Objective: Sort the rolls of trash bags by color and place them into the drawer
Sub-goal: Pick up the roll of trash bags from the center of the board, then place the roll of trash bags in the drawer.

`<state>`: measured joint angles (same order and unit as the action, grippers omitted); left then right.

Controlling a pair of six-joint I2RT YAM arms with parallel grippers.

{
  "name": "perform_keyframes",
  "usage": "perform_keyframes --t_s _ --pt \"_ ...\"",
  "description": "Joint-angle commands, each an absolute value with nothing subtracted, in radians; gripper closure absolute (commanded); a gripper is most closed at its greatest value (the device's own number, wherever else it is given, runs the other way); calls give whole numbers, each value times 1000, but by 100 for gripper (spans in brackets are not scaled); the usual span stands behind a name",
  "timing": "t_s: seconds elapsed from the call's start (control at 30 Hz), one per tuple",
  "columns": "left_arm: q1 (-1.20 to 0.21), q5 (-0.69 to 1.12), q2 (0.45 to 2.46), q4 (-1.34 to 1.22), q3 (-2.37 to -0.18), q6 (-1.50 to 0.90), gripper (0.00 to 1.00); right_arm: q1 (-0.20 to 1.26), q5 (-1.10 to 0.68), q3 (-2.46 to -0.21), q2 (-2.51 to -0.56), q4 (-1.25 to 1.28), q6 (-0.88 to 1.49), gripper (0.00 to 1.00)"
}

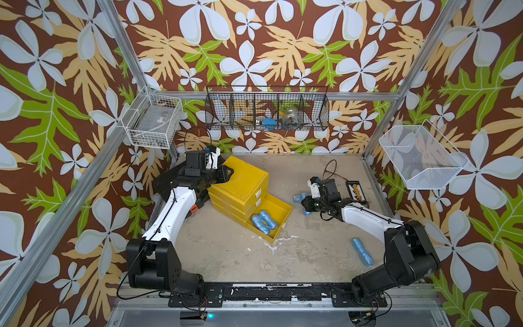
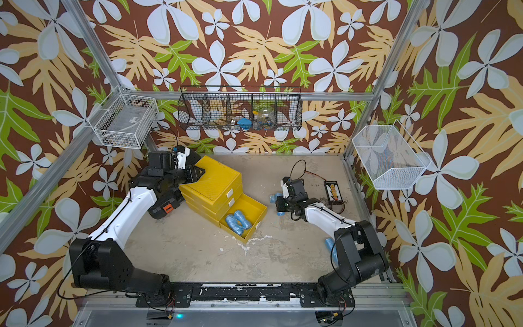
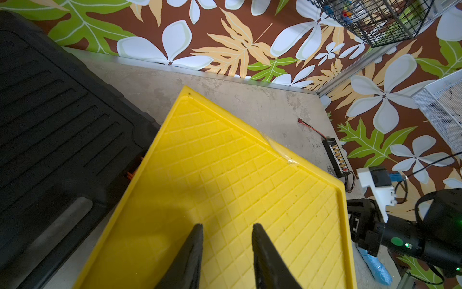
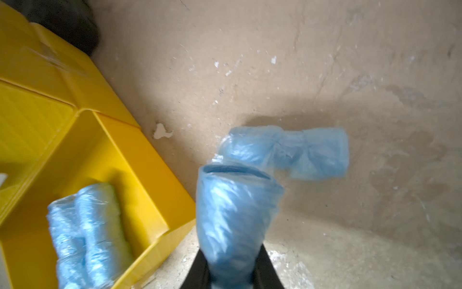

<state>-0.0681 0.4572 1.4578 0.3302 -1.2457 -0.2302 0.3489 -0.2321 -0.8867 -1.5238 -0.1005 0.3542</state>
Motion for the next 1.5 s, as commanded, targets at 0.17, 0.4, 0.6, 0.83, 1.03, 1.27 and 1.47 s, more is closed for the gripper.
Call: perform_keyframes --t_s 0.17,0.4,0.6,0.83,1.03,1.27,1.47 --pt "-67 449 1465 388 -1245 -225 63 494 -291 -997 -1517 -124 239 81" --pt "-66 448 1460 396 -1250 -224 63 596 -272 -1100 -1640 -143 199 81" --pt "-66 444 1460 397 -1252 -220 63 634 -269 -1155 -1757 -137 189 80" --pt "-67 444 1460 399 -1253 -217 63 670 -255 -1183 -1839 -149 175 77" --pt "-66 443 1460 400 -1252 -217 63 680 -241 -1154 -1828 -133 190 62" --pt "-67 440 1460 402 -1252 -218 63 680 -203 -1143 -1771 -136 206 51" --pt "-67 441 1457 401 -1249 -219 63 673 -146 -1150 -1708 -147 242 50"
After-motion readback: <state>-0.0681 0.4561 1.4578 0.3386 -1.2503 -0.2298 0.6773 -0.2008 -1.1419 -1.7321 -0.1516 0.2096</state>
